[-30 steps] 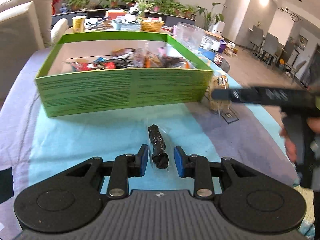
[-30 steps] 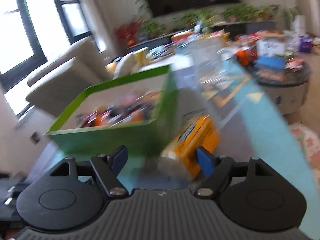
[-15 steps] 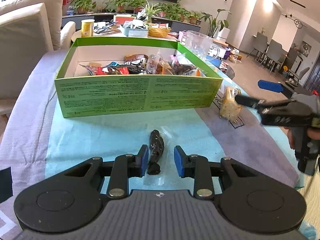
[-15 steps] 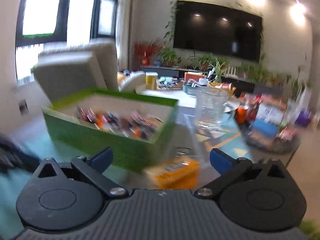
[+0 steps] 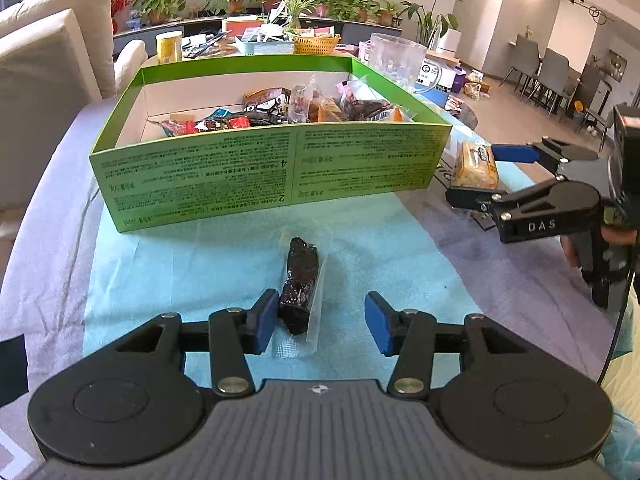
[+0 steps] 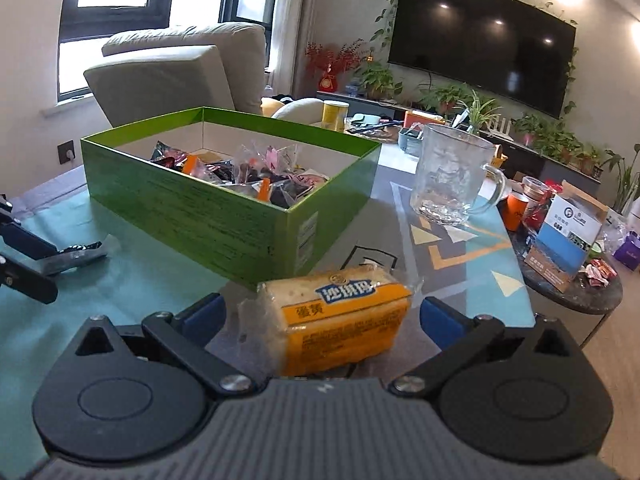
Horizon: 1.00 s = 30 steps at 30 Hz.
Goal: Organize snacks
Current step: 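Grasp the dark snack stick with left tool while right grasps the yellow cake packet, then release the snack stick into the box while the right tool drops the cake packet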
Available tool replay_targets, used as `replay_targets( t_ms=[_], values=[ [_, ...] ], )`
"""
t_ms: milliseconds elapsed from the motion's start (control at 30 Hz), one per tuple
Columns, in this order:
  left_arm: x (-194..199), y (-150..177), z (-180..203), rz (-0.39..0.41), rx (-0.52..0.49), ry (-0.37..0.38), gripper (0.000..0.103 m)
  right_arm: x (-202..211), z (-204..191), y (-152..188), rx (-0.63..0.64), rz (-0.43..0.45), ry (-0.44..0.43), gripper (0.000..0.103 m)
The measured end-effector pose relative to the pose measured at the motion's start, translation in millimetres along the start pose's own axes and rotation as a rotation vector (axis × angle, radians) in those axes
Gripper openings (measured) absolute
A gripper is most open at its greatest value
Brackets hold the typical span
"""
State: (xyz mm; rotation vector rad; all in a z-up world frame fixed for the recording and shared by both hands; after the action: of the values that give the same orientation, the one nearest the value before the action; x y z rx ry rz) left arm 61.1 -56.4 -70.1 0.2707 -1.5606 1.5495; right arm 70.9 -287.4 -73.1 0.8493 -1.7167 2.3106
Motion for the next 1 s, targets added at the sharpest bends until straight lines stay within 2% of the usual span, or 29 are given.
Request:
replay_targets(
  t_ms=[333,567,700,833,933,1000],
  values=[
    [-3.3,-3.0,1.5,0.005,-0.003,-0.011,0.049,-9.0,5.9,0.6,-0.018,-0.03,-0.04,0.043],
    [4.1,-5.8,0.0,0.002,0.033,-0.019,0.049,-8.6,7.5,1.2,-0.04,-0.034,-0.039,0.043],
    [10.1,-7.9,-0.2,0.014,0.014,-0.021,0.049,-3.1,4.6,1.6,-0.047,-0.025,0.003,0.043],
    [5.1,-7.6,-5.8,0.012,-0.006,-0.081,0.049,7.0,4.6,4.7,-0.098,-0.012,0.047,0.043],
    [-2.7,-5.5,-10.0,-0.019,-0.006,-0.07,0.049,17.3,2.0,6.3,-0.134,-0.002,0.066,0.043],
    [-4.1,-4.1,-9.5,-0.005,-0.015,-0.069,0.051,23.3,1.4,7.0,-0.161,0.001,0.077,0.043]
  ],
)
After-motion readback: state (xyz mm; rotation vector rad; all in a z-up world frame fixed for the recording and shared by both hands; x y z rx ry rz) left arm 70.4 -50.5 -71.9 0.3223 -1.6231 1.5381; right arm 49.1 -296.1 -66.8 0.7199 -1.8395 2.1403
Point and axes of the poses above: each gripper's, at about its wrist camera, not at the fingertips, and x roughly against the way its jaws point, z to its right, y to its underside, the point moved 4 cm from there along -x, roughly the way its jaws point, and after that the axes turned 5 degrees about x, right-handed, at the moved point
